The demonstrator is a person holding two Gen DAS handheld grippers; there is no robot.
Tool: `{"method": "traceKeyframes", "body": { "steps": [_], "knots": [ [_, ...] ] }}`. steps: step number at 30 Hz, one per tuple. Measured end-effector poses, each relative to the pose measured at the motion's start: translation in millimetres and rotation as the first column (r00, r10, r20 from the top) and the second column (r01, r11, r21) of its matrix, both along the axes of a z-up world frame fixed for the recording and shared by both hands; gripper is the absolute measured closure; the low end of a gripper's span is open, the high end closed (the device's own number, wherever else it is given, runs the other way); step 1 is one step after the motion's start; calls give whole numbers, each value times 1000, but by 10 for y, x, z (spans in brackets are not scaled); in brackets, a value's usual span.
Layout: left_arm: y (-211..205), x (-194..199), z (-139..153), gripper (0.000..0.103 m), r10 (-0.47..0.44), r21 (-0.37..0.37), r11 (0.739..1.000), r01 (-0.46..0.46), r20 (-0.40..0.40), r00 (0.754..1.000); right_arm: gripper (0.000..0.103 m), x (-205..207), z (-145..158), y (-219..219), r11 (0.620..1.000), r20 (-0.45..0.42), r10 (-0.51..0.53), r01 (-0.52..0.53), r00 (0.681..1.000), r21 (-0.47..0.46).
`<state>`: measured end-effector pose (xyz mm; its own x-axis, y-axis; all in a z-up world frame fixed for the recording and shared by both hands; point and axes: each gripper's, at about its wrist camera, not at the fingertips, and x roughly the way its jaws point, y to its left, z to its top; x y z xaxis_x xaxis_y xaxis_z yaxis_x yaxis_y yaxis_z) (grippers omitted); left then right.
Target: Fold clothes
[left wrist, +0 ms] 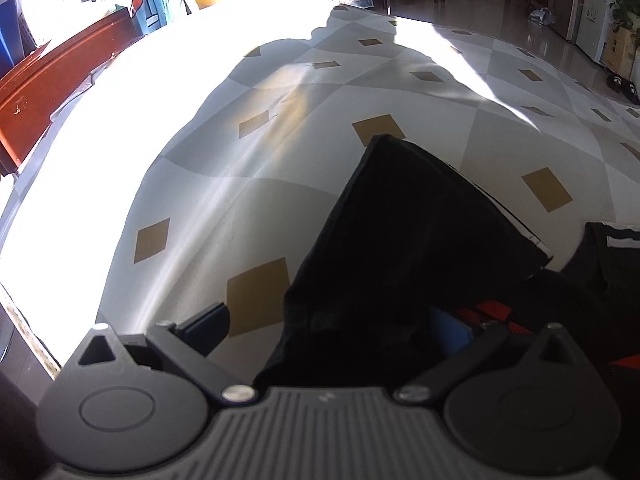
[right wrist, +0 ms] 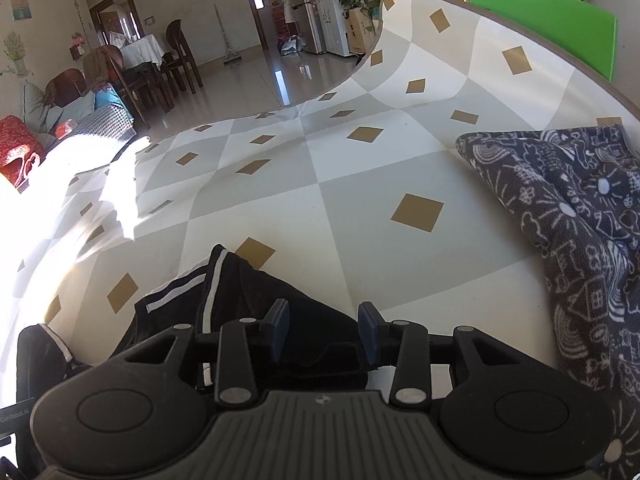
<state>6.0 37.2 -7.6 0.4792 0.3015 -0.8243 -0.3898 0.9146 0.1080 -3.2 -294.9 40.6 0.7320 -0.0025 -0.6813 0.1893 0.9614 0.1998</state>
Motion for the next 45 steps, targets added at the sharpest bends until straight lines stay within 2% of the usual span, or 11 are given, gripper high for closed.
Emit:
{"method": "traceKeyframes", "body": {
  "steps": [5, 8, 16, 33, 38, 42, 45],
  "knots": [
    [-45, -55, 5, 0, -23, 5, 1000, 23, -9, 1000, 60, -9, 75, 190, 994, 53, 107, -107, 993, 7],
    [-49, -63, -4, 0, -29, 7, 1000, 30, -11, 1000, 58, 14, 95, 344, 979, 67, 200, -202, 978, 38],
    [-47, -31, -26, 0, -37, -8, 999, 37, -10, 999, 57, 88, 9, 745, 930, 39, 368, -368, 929, 11],
    [-24, 4, -87, 0, -27, -44, 999, 27, -3, 1000, 53, 503, -248, 1182, 878, -54, 476, -478, 878, -33],
    [-8, 13, -95, 0, -22, -53, 998, 22, -2, 1000, 52, 647, -426, 1318, 863, -130, 493, -502, 860, -50],
    [-8, 21, -96, 0, -20, -54, 998, 20, 0, 1000, 53, 634, -482, 1368, 852, -105, 501, -511, 859, -112],
    [-3, 34, -95, 0, -15, -62, 998, 15, 1, 1000, 66, 646, -494, 1405, 846, -106, 495, -506, 862, -168]
  ]
}}
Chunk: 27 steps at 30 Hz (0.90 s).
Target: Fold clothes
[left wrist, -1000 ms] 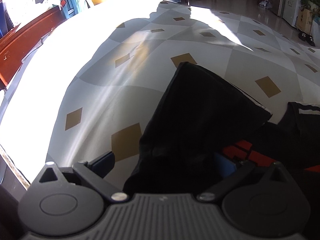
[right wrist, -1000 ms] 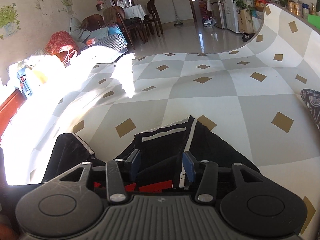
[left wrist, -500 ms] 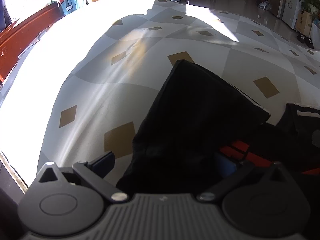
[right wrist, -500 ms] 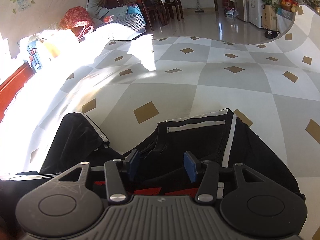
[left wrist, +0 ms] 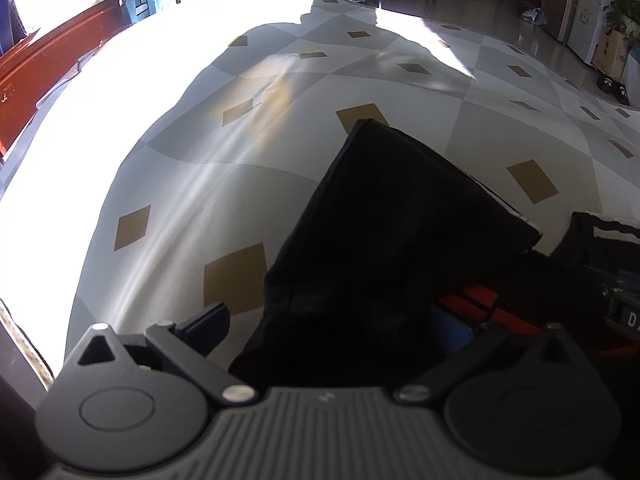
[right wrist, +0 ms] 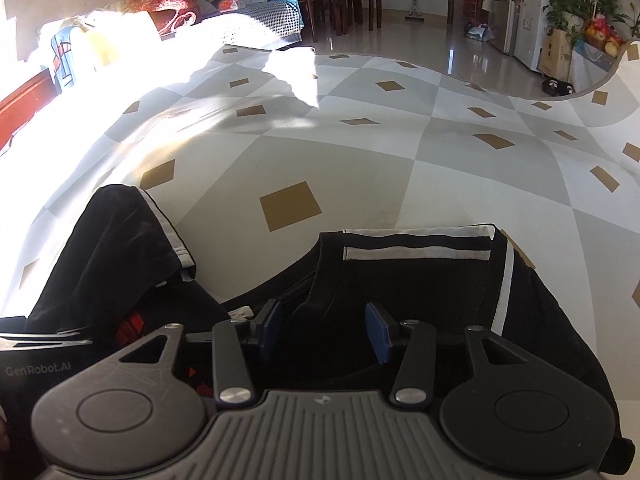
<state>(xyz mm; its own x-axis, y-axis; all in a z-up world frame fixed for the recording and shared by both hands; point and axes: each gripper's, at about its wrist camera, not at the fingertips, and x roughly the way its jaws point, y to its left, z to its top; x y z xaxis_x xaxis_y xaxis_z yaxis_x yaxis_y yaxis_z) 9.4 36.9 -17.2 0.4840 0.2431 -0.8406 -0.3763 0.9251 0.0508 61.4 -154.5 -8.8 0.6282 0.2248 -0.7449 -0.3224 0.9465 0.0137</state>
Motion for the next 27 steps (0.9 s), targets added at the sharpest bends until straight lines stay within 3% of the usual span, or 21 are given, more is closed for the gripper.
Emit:
{"method": "traceKeyframes", "body": {
  "steps": [5, 16, 27],
  "knots": [
    [9, 20, -4, 0, 3, -6, 1000, -3, 3, 1000, 92, 71, -15, -23, 998, 39, -26, 28, 999, -51],
    [42, 63, -10, 0, 18, 2, 1000, -18, 8, 1000, 97, 398, 7, -339, 980, 46, -192, 194, 980, -42],
    [144, 133, -30, 0, 78, 22, 997, -78, 5, 997, 97, 583, 35, -532, 961, 41, -276, 277, 960, -23]
  ]
}}
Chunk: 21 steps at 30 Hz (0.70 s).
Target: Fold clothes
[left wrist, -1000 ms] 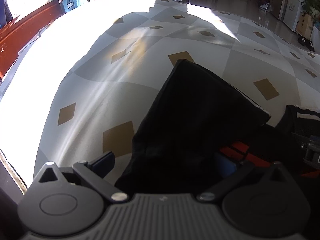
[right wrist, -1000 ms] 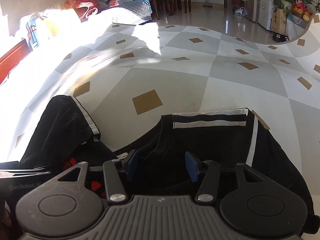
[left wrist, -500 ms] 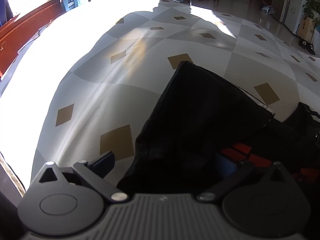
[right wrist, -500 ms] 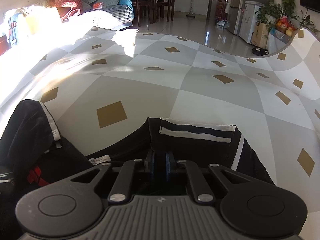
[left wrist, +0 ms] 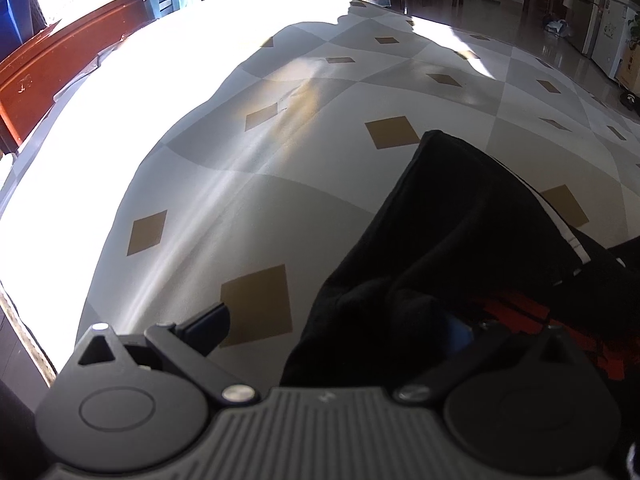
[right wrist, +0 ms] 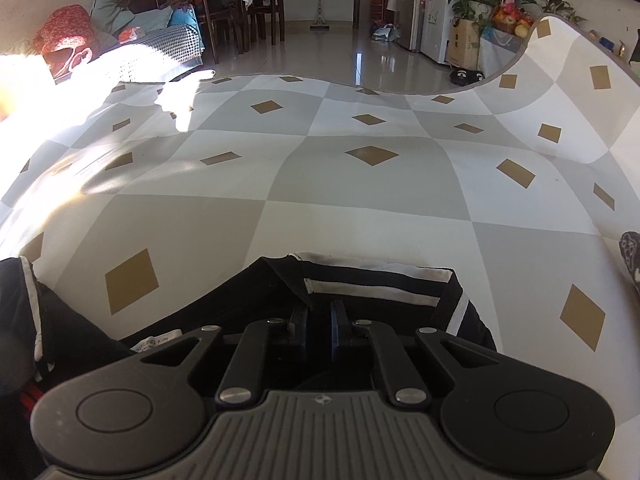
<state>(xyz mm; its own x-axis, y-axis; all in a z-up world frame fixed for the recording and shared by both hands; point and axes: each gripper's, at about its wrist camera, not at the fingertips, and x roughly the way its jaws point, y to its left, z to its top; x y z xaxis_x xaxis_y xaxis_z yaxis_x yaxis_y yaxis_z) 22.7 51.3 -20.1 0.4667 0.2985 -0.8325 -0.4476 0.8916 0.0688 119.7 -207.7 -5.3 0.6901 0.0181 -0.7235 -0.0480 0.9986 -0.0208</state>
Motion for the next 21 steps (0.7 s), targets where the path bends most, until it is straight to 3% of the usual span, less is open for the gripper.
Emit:
{"method": "traceKeyframes", "body": {
  "steps": [3, 5, 10, 14, 21],
  "knots": [
    [53, 8, -9, 0, 20, -8, 1000, -20, -1, 1000, 92, -4, 7, 5, 1000, -6, 10, -10, 1000, 7],
    [82, 9, -11, 0, 31, -14, 999, -31, -3, 1000, 79, -5, 17, 0, 999, -17, 23, -23, 1000, 34],
    [115, 7, -10, 0, 42, -29, 999, -42, -7, 999, 67, -64, 150, -24, 997, -44, 36, -33, 998, 66],
    [38, 3, 29, 0, 7, -13, 1000, -7, -10, 1000, 61, -116, 312, -53, 995, -59, 66, -61, 996, 80],
    [-101, 9, 170, 0, -69, -57, 996, 70, 15, 997, 58, -218, 549, -116, 979, -109, 155, -139, 982, 148]
  ]
}}
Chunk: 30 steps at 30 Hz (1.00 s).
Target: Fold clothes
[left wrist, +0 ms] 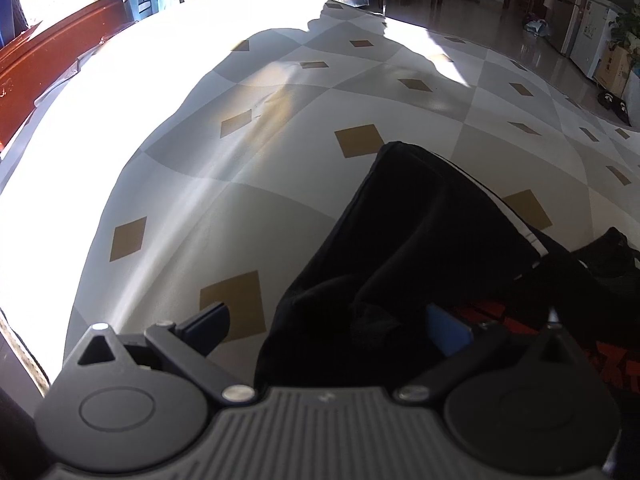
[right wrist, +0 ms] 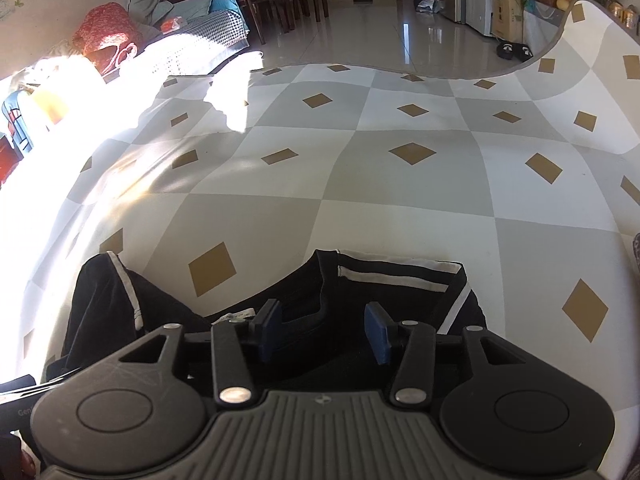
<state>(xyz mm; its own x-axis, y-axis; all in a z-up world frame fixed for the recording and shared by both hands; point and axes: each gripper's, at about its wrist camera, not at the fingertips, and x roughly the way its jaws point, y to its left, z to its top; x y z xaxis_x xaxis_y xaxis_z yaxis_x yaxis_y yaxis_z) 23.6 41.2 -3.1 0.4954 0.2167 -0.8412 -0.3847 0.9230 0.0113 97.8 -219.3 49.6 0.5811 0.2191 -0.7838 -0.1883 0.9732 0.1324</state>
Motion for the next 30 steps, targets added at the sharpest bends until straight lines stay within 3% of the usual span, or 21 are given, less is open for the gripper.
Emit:
{"method": "traceKeyframes", "body": {
  "steps": [8, 21, 30],
  "knots": [
    [-148, 131, 121, 0, -95, -9, 995, 94, -20, 995, 57, -108, 66, -183, 997, -80, 69, -71, 994, -17],
    [-86, 522, 229, 0, -150, 28, 988, 152, -67, 986, 53, 76, -75, -510, 994, -115, -58, 47, 992, -98],
    [-139, 730, -2, 0, -213, -11, 977, 214, -156, 964, 51, 163, -334, -411, 985, -189, -11, -22, 982, -172]
  ]
}}
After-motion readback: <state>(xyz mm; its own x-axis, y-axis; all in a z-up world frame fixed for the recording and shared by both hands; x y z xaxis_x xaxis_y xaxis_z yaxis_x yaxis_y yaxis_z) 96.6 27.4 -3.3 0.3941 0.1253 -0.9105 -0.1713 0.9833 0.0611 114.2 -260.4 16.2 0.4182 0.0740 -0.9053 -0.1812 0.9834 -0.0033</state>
